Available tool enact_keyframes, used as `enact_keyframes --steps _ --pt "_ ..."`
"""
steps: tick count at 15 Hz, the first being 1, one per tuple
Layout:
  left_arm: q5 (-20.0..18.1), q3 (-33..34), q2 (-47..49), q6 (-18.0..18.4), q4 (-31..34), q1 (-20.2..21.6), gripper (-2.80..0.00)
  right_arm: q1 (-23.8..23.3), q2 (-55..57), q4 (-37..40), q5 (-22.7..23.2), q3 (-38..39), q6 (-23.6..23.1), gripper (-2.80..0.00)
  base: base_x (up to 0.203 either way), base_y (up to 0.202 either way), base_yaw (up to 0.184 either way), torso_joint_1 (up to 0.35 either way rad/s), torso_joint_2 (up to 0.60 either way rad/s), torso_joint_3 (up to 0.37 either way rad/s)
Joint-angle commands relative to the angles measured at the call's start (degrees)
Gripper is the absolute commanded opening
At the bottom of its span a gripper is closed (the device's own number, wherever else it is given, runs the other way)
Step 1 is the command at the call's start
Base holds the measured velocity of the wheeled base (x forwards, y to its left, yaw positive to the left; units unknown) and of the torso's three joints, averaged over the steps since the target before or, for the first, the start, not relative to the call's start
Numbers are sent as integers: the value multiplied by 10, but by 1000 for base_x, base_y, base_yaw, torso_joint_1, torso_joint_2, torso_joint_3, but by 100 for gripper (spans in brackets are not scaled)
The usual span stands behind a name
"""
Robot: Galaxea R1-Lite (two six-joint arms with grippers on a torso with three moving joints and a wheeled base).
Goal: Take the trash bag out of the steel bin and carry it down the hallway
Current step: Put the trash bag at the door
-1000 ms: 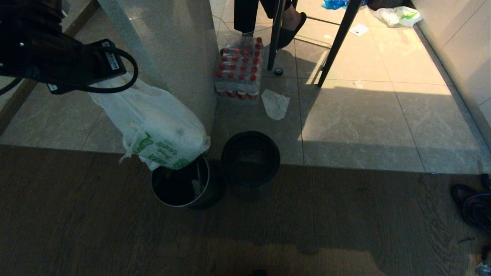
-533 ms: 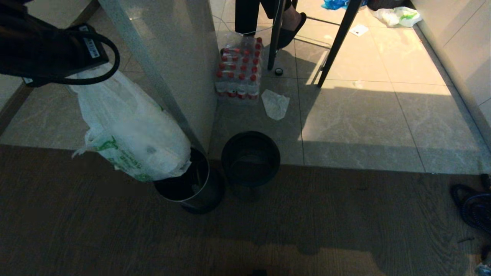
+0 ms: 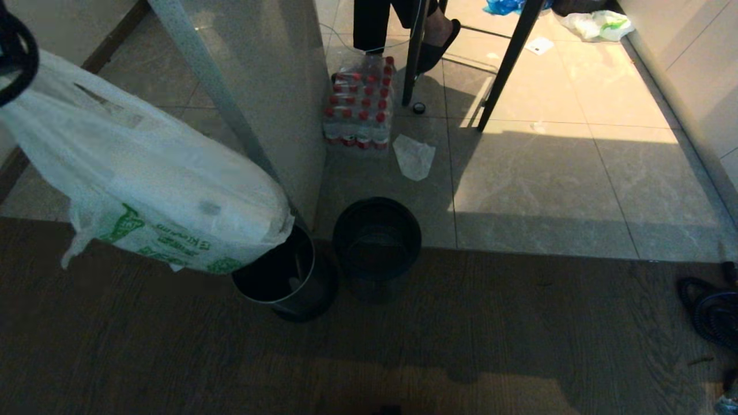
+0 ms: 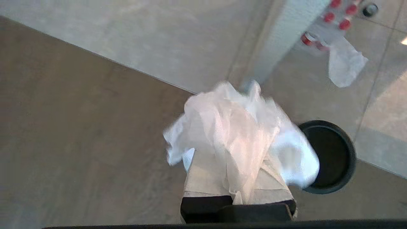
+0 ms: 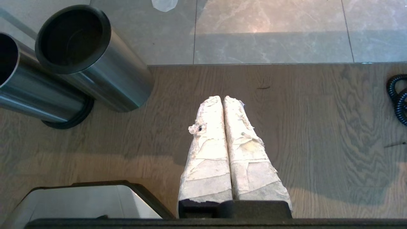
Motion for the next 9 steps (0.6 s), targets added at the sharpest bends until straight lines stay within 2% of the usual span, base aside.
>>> enact_keyframes --steps 1,3,6,9 --pt "4 0 -46 0 17 12 -280 0 0 0 0 0 0 -280 0 0 0 0 0 0" --pt "-4 4 -77 -2 41 61 -280 0 0 0 0 0 0 -280 0 0 0 0 0 0" --pt "-52 32 -151 -11 73 148 -280 0 0 0 0 0 0 -280 0 0 0 0 0 0" --pt "-107 163 -269 -25 76 206 -280 0 0 0 0 0 0 -280 0 0 0 0 0 0"
